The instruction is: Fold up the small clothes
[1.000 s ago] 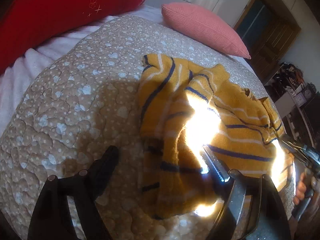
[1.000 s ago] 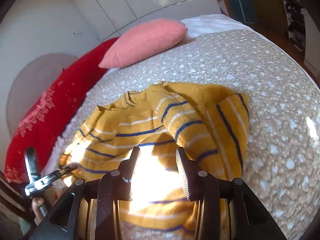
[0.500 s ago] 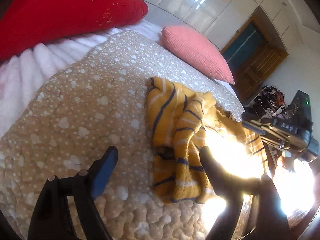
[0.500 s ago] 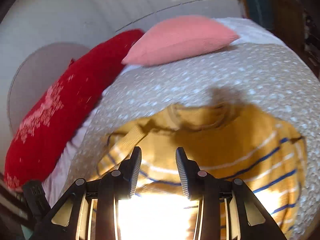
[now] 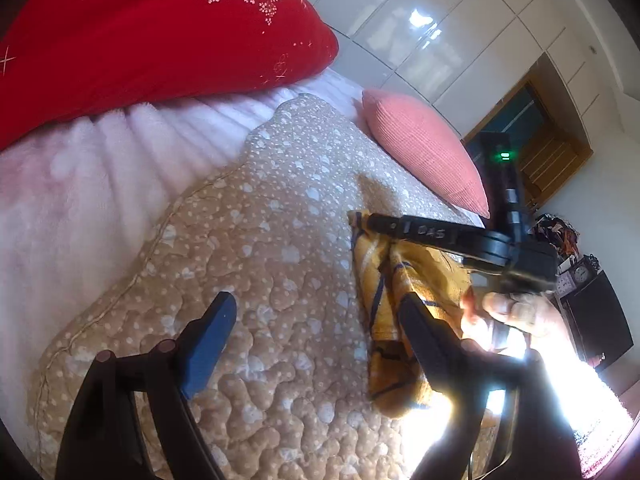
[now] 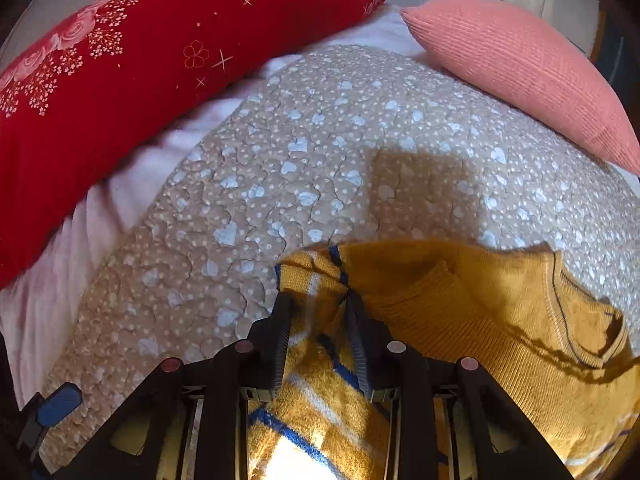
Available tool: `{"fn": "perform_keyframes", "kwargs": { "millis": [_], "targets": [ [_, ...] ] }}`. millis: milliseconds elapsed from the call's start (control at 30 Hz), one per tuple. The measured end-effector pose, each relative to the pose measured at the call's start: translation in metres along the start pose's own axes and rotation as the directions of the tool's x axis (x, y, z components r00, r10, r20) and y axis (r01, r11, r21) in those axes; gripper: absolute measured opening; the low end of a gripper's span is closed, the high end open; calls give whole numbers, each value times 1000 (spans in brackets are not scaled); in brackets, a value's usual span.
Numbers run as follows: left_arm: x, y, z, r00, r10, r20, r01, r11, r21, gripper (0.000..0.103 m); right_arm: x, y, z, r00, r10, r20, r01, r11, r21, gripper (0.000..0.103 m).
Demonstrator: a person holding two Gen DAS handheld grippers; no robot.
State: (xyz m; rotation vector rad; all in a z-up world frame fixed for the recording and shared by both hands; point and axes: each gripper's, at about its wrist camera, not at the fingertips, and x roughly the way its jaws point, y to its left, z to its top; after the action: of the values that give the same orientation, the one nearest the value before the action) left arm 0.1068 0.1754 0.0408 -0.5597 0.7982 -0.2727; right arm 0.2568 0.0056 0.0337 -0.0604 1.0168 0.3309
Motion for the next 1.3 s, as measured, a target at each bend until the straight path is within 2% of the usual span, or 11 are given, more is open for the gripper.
{"fn": "perform_keyframes", "kwargs": {
  "millis": [167, 367, 500, 633, 767, 867, 933, 967, 1033, 1200, 1300],
  "targets": [
    [-7, 12, 5, 1000, 0, 18, 1, 999, -45, 83, -76, 0, -34, 986, 115, 121, -124, 990, 68, 32],
    [-11, 17, 6, 1000, -14, 9, 15, 997, -79, 83, -99, 11, -106, 992, 107, 65, -110, 993, 36, 16],
    [-8, 0, 3, 999, -35, -10, 34, 999, -33, 83, -52, 15, -138, 960, 264, -97, -249, 957, 147, 18],
    [-5, -32, -9, 993, -97, -61, 101, 993, 59, 83, -93, -19, -159, 945, 324, 40, -324, 917, 234, 17],
    [18, -65, -29, 985, -93, -143, 119, 975, 186, 83, -158, -88, -198, 986, 115, 125, -148, 942, 301, 19],
    [44, -76, -44, 976, 6, -216, 50, 966, 254, 83, -173, -128, -231, 997, -75, 8, 70, 953, 295, 26],
    [58, -74, -52, 968, 100, -229, -28, 955, 297, 83, -168, -154, -252, 969, -228, -96, 244, 945, 215, 25],
    [61, -74, -54, 967, 110, -231, -35, 951, 306, 83, -169, -170, -264, 959, -262, -109, 279, 938, 205, 11],
    [60, -76, -55, 969, 124, -215, -49, 945, 323, 83, -183, -205, -279, 975, -209, -76, 222, 915, 336, 0],
    [63, -77, -58, 968, 146, -204, -69, 937, 342, 83, -221, -257, -290, 837, -523, -160, 532, 710, 461, 9],
    [62, -78, -58, 968, 143, -208, -67, 940, 335, 83, -242, -259, -287, 857, -508, -82, 474, 718, 509, 9]
  ]
}}
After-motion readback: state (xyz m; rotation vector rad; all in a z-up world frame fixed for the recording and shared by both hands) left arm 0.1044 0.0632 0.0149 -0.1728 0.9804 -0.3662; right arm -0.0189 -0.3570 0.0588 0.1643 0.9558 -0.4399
